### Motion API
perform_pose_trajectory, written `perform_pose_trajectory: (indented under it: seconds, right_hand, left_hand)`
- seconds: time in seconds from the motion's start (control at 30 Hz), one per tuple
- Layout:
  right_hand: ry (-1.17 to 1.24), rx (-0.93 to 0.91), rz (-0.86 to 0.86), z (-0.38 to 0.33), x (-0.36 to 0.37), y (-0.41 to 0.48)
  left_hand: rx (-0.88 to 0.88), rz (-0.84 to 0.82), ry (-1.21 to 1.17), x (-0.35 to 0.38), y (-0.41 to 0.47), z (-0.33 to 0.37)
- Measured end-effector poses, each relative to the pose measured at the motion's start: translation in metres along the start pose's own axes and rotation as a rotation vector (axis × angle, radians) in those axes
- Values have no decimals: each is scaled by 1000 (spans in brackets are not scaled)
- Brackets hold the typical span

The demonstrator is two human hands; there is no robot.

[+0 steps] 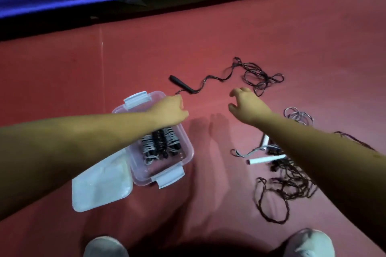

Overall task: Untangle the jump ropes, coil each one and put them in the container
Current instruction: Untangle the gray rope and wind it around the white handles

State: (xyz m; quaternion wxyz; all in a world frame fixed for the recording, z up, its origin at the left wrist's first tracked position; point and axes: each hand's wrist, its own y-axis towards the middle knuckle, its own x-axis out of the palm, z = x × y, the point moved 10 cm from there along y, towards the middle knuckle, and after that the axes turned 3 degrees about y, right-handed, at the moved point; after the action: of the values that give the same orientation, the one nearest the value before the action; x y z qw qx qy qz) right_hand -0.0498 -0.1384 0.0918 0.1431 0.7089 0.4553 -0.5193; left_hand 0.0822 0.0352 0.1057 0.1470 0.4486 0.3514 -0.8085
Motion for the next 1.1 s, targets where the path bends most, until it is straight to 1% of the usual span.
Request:
perform_pose_trajectory:
  seconds: [0.1, 0.17, 0.23, 0.33, 0.4, 0.53, 0.6, 0.67, 0.73, 0.8, 0.93, 1.03, 1.1]
  right_hand:
    - [-11, 129, -4, 73, -6, -34]
    - [-10, 201, -22, 114, -2, -57]
    - [-17, 243, -53, 147, 8, -78]
    - [-33, 295, -132, 184, 33, -104]
    - [-94, 317, -192, 202, 50, -116]
    - [-198, 285, -294, 225, 90, -119]
    - [-277, 247, -296, 229, 102, -114]
    - [-378, 204, -242, 228, 106, -108]
    - [-450, 163, -193, 225, 108, -103]
    - [-470, 146, -195, 224, 112, -100]
    - [-486, 134, -232, 220, 112, -101]
    - [-397, 132, -284, 212, 103, -103]
    - [-235, 153, -280, 199, 86, -103]
  left_hand:
    - [203, -64, 25, 32, 3, 88]
    - [281, -136, 61, 64, 4, 132]
    - [316, -207, 115, 102, 6, 161]
    - [341, -287, 204, 158, 7, 183]
    - [342, -332, 248, 194, 8, 188]
    - [365, -358, 314, 252, 13, 197]
    - [371, -358, 329, 275, 16, 201]
    - [376, -331, 345, 294, 22, 205]
    - [371, -266, 360, 304, 28, 209]
    - [367, -216, 371, 306, 33, 211]
    - [366, -253, 342, 302, 27, 208]
    - [325, -305, 290, 277, 22, 197]
    - [332, -296, 262, 246, 17, 193]
